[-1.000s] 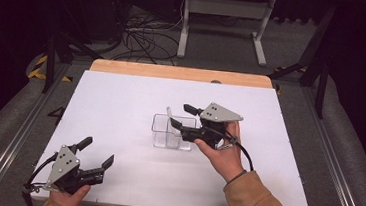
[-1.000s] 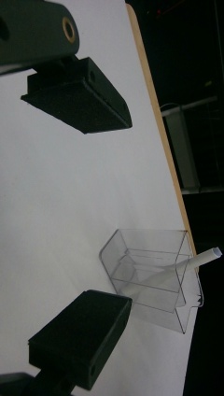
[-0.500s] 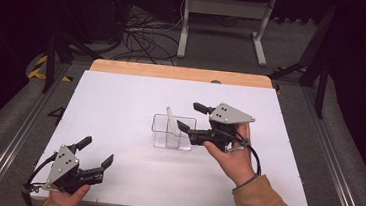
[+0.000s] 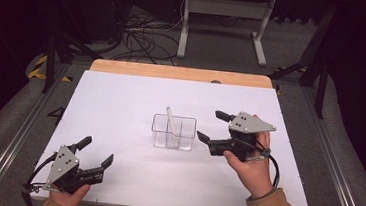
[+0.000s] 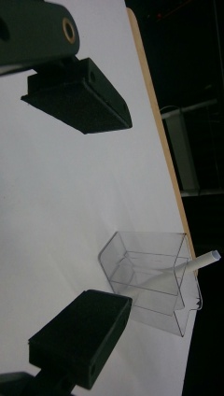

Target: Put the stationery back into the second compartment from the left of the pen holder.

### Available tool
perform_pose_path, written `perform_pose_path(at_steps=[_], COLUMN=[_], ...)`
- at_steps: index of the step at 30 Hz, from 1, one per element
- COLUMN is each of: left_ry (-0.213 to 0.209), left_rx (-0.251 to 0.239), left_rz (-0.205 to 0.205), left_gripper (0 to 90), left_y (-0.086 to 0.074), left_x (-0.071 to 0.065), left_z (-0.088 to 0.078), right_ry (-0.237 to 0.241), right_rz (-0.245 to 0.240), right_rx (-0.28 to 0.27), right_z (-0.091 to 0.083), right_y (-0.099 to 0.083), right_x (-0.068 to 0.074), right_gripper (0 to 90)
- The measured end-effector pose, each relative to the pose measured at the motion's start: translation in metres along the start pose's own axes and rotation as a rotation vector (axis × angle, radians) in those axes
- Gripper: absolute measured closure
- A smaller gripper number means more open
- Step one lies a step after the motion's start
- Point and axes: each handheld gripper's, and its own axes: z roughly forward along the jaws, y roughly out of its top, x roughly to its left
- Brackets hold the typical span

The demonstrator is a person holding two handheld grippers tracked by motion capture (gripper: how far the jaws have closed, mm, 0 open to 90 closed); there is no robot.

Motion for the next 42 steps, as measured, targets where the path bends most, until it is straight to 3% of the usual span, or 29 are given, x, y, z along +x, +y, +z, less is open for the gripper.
perform_pose_path(at_steps=[10, 19, 24, 34, 42], left_ry=[0.0, -0.003, -0.001, -0.011, -0.016], left_rx=[-0.001, -0.002, -0.002, 0.006, 0.0], left_rz=[0.002, 0.007, 0.0, 0.003, 0.007], left_gripper=[14.4, 14.4, 14.4, 14.4, 14.2], left_y=[0.0, 0.001, 0.001, 0.0, -0.001], left_x=[0.0, 0.0, 0.0, 0.0, 0.001], left_z=[0.0, -0.001, -0.001, 0.001, 0.001], right_ry=[-0.021, -0.024, 0.003, -0.041, -0.042], right_rz=[0.024, 0.092, 0.121, 0.179, 0.183], right_rx=[-0.021, -0.043, -0.021, -0.004, 0.032], right_z=[-0.024, -0.04, -0.044, -0.052, -0.055], right_y=[-0.033, -0.063, -0.083, -0.114, -0.126], right_x=[-0.008, -0.012, -0.01, -0.007, -0.005], right_gripper=[10.8, 10.8, 12.8, 13.8, 13.8])
